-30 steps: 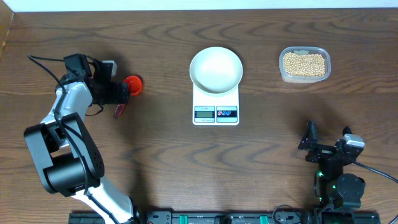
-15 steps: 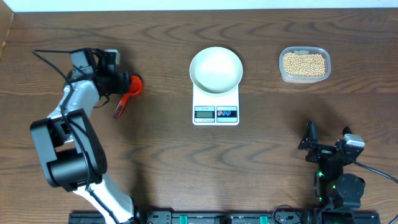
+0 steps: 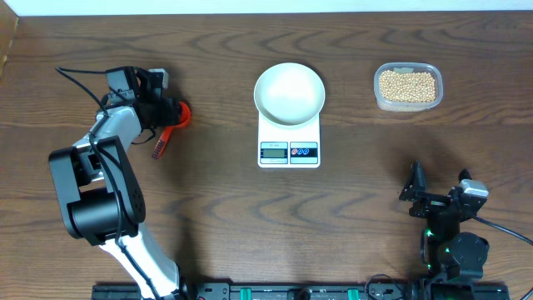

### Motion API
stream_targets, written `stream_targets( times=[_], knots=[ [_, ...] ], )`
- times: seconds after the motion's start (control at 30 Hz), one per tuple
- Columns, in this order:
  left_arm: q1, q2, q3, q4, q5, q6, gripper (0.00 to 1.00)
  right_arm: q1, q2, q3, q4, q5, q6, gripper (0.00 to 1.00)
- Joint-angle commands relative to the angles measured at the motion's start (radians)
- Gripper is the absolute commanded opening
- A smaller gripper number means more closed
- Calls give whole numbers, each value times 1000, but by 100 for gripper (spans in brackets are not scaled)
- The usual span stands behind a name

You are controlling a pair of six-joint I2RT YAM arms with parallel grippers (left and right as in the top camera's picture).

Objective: Scoop item into bowl and weigh 50g on scale
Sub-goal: 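Close the left gripper on the red scoop and lift it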

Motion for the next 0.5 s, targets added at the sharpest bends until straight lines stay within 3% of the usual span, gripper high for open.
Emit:
stream_targets(
  times=[0.0,0.23,0.37,0.47],
  knots=[
    [3,12,1,-23,-2,-5,37,8,-3,-2,-4,1,-4,99],
    [3,13,-7,-63,-27,-42,24,8,-3,-2,-4,1,-4,99],
    [3,13,-19,-66,-99,-124,8,8,-3,-2,-4,1,-4,99],
    [3,11,-18,-61,-101,-162,7,8,-3,-2,-4,1,-4,99]
  ],
)
